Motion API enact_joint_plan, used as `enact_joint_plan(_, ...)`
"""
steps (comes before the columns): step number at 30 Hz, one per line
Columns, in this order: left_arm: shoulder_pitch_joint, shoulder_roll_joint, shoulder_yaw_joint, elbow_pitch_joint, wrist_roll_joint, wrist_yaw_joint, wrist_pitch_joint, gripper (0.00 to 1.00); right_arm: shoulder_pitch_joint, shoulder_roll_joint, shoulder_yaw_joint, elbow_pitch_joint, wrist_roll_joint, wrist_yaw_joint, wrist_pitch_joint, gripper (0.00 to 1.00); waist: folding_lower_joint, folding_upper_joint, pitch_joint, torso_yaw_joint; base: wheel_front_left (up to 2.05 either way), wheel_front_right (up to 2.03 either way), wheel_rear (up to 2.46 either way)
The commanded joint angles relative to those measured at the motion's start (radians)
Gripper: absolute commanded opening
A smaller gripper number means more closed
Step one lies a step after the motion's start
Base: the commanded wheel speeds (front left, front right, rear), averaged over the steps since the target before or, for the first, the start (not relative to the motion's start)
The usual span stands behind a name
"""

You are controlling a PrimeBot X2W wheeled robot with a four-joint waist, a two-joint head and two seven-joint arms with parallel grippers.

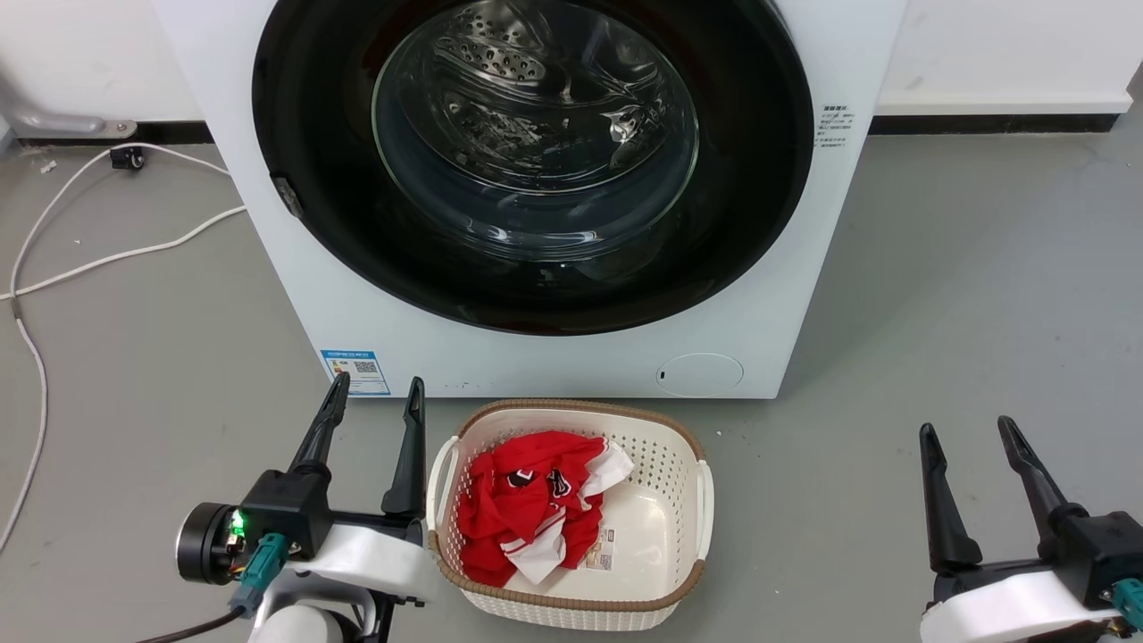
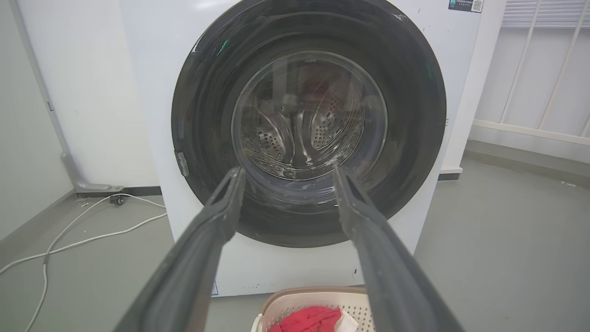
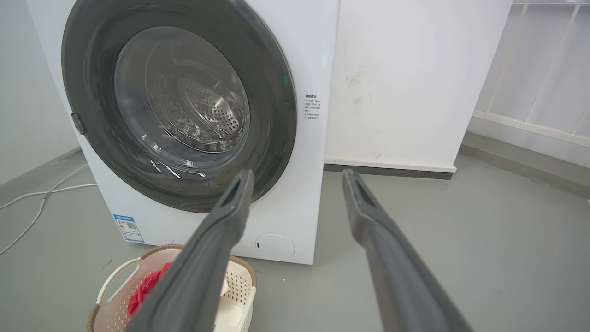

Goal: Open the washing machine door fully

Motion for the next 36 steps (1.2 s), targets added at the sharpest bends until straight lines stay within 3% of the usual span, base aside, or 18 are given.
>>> enact_joint_plan(1, -0.008, 0.002, -0.005, -0.004, 0.021, 0.007, -0.01, 1.0, 0.007, 0.004, -0.001, -0.01, -0.018, 0.0, -0.011, 1.0, 0.0, 0.0, 0.0, 0.0, 0.0, 0.0, 0.0)
enact_joint_plan(10, -0.004, -0.002, -0.007, -0.003, 0.08, 0.009, -0.025, 1.0, 0.011, 0.005, -0.002, -0.011, -0.076, 0.0, -0.027, 1.0, 0.0, 0.0, 0.002, 0.002, 0.0, 0.0, 0.0)
enact_joint_plan(25, -0.004, -0.008, 0.001, 0.001, 0.072, 0.008, -0.023, 1.0, -0.004, 0.005, -0.006, 0.016, -0.06, 0.0, -0.042, 1.0, 0.0, 0.0, 0.008, 0.0, 0.0, 0.0, 0.0)
enact_joint_plan(26, -0.004, -0.009, 0.001, 0.001, 0.072, 0.009, -0.023, 1.0, -0.005, 0.005, -0.006, 0.019, -0.055, 0.0, -0.043, 0.87, 0.0, 0.0, 0.009, 0.0, 0.0, 0.0, 0.0)
enact_joint_plan(27, -0.004, -0.009, 0.001, 0.001, 0.073, 0.009, -0.023, 1.0, -0.007, 0.005, -0.006, 0.022, -0.053, 0.0, -0.044, 0.44, 0.0, 0.0, 0.008, 0.0, 0.0, 0.0, 0.0)
enact_joint_plan(29, -0.004, -0.01, 0.001, 0.002, 0.073, 0.008, -0.023, 1.0, -0.009, 0.005, -0.005, 0.026, -0.045, 0.0, -0.044, 0.0, 0.0, 0.0, 0.008, 0.0, 0.0, 0.0, 0.0)
enact_joint_plan(36, -0.006, -0.012, 0.005, 0.002, 0.073, 0.004, -0.023, 1.0, -0.019, 0.004, -0.005, 0.047, 0.015, 0.0, -0.065, 0.0, 0.0, 0.0, 0.008, 0.0, 0.0, 0.0, 0.0)
